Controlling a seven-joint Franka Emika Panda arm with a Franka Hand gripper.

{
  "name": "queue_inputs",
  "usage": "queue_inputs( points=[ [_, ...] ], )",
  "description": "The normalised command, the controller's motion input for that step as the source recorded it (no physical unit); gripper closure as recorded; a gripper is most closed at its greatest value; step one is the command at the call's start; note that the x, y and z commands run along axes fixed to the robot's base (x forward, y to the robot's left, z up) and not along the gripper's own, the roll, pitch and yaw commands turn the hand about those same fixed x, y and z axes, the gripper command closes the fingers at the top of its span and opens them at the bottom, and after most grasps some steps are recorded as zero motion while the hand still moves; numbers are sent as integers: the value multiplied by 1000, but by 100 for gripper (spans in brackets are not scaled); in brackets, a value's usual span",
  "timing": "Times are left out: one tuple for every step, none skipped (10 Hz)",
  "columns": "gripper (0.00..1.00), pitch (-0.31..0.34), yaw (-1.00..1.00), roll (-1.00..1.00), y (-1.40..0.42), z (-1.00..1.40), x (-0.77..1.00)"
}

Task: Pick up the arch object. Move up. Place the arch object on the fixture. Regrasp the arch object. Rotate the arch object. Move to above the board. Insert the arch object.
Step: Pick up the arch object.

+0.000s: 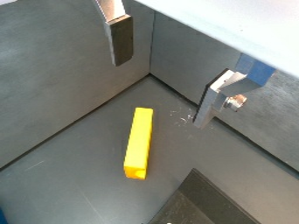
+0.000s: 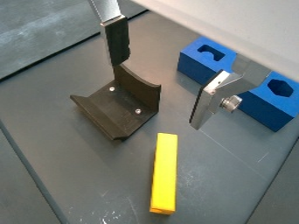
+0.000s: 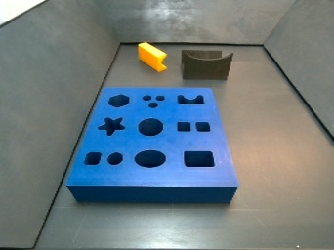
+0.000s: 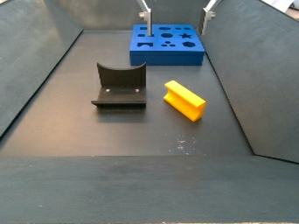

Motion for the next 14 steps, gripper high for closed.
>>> queue_inputs(
  points=[
    [0,-10,0,0,0,-71,0],
    [0,-31,129,20,0,-234,-89],
    [0,-60,303,71,-266,-463,-274],
    [0,-130,511,179,-317,-700,-283],
    [0,-163,843,193,-86,-729,-266],
    [0,-133,966,133,17,-711,-151],
    [0,-119,1000,66,97,-731,-131],
    [0,-99,940,40,157,-771,-34],
    [0,-76,857,33,0,-929,0],
    [0,0,589,19,-263,-1000,0],
    [0,-33,320,0,-426,-1000,14],
    [0,-43,226,-96,-337,-866,17],
    [0,-36,206,-93,-166,-897,0],
    [0,-34,297,-79,0,-957,17]
  ],
)
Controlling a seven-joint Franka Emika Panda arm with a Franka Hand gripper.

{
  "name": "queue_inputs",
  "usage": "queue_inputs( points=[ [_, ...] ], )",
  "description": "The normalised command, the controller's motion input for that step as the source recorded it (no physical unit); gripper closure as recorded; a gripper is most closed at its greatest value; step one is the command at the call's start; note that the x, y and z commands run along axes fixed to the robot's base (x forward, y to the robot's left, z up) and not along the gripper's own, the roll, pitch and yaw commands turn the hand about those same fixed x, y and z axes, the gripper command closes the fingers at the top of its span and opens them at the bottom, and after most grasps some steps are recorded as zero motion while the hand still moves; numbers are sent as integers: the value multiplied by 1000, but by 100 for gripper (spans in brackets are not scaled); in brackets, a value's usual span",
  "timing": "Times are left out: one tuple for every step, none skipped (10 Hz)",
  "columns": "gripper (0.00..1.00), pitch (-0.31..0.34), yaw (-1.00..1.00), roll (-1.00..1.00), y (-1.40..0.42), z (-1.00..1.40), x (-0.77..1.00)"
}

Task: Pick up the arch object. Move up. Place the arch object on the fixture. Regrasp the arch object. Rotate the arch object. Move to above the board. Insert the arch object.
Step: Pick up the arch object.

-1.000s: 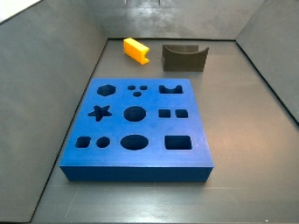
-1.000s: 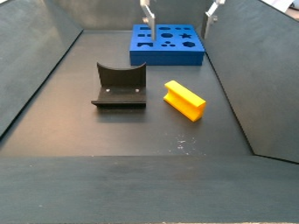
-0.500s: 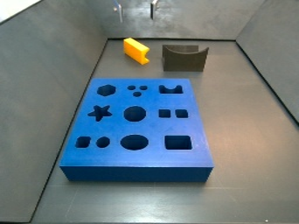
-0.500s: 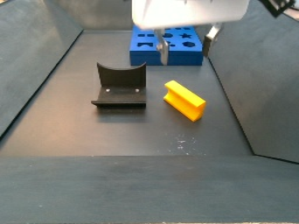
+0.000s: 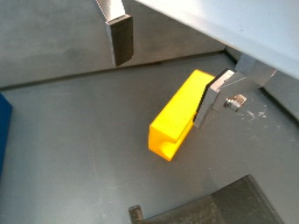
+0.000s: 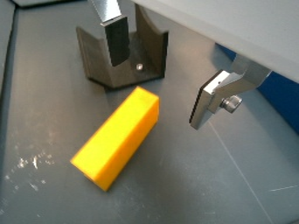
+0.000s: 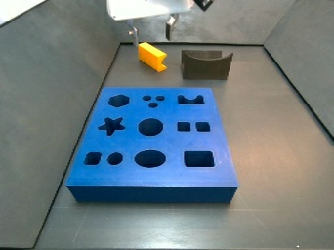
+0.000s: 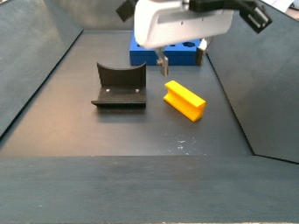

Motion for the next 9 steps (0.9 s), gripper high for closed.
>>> queue_inputs(
  points=[
    [0,-59,391,-127,74,-871,111],
    [0,-74,466,-139,177,-837,206],
    [0,-73,463,-137,180,-843,191],
    [0,-93,426,-87,180,-889,26],
    [0,-123,429,0,109,-980,0],
    [0,-119,394,-16,46,-957,0],
    [0,-109,351,-23,0,-943,0],
    [0,-104,294,-57,0,-871,-6],
    [0,-107,257,-90,-14,-800,-9]
  ],
)
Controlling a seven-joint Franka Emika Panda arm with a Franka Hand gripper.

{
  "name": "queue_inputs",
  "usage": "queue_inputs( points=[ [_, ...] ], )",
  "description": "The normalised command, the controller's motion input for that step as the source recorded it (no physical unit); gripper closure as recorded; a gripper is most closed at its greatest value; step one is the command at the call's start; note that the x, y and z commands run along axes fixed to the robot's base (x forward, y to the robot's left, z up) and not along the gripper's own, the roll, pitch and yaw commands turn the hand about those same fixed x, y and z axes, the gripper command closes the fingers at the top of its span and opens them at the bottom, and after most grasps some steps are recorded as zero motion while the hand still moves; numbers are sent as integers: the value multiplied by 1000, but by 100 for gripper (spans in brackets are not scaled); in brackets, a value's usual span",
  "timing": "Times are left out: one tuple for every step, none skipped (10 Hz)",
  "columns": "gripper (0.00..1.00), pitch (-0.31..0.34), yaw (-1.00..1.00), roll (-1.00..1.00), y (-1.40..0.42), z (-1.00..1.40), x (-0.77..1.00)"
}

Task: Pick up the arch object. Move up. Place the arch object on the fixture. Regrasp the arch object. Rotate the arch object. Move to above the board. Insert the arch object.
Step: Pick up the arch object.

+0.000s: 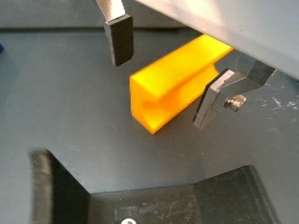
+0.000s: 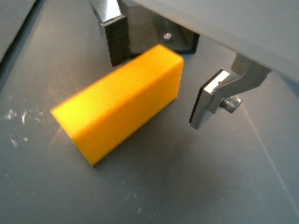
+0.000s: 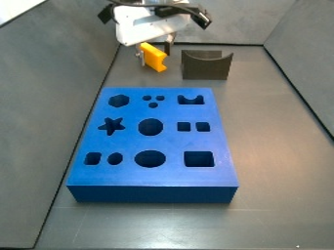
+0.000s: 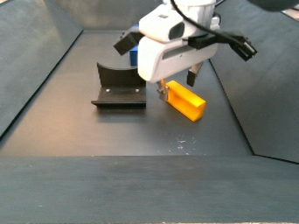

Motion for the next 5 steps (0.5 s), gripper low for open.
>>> queue_inputs(
  points=[
    [0,-93,200,-101,-120,-783,0],
    [0,-44,120,-123,-143,-749,0],
    [0,-50,20,-170,-80,-611,0],
    [0,-54,0,-41,-94,-509,0],
    [0,-57,0,-103,0,-249,0]
  ],
)
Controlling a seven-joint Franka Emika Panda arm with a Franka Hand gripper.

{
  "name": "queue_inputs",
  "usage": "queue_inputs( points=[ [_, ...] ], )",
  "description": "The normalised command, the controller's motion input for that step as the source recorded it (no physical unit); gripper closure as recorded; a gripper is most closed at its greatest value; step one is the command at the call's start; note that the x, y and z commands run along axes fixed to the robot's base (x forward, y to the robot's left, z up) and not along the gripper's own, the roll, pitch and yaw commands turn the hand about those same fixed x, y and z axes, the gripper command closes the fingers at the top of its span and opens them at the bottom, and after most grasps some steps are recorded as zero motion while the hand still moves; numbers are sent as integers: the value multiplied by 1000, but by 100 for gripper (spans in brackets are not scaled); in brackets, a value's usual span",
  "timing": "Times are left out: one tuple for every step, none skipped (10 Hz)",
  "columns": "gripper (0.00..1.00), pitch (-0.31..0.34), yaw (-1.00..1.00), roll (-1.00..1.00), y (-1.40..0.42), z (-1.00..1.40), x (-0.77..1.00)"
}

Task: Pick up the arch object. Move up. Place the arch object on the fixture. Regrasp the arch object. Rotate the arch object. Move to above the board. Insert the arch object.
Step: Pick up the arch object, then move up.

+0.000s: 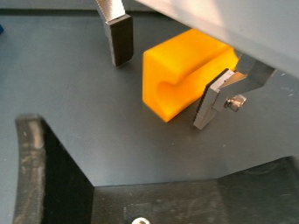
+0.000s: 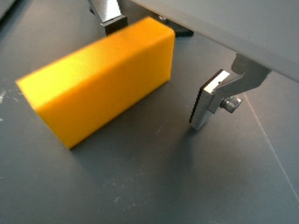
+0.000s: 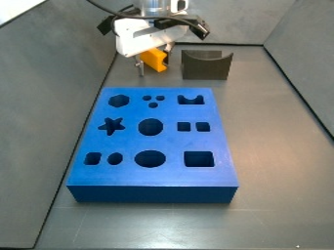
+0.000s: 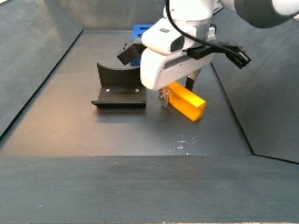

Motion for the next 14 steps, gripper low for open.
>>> queue_inputs(
  points=[
    [0,-34,31,6,0,-126,0],
    [100,0,0,0,0,0,0],
    [100,0,0,0,0,0,0],
    [100,0,0,0,0,0,0],
    [100,0,0,0,0,0,0],
    [100,0,0,0,0,0,0],
    [100,0,0,0,0,0,0],
    [100,0,0,0,0,0,0],
    [100,0,0,0,0,0,0],
    [100,0,0,0,0,0,0],
    [100,0,0,0,0,0,0],
    [100,0,0,0,0,0,0],
    [100,0,0,0,0,833,0],
    [100,35,0,1,-14,731,-14]
  ],
)
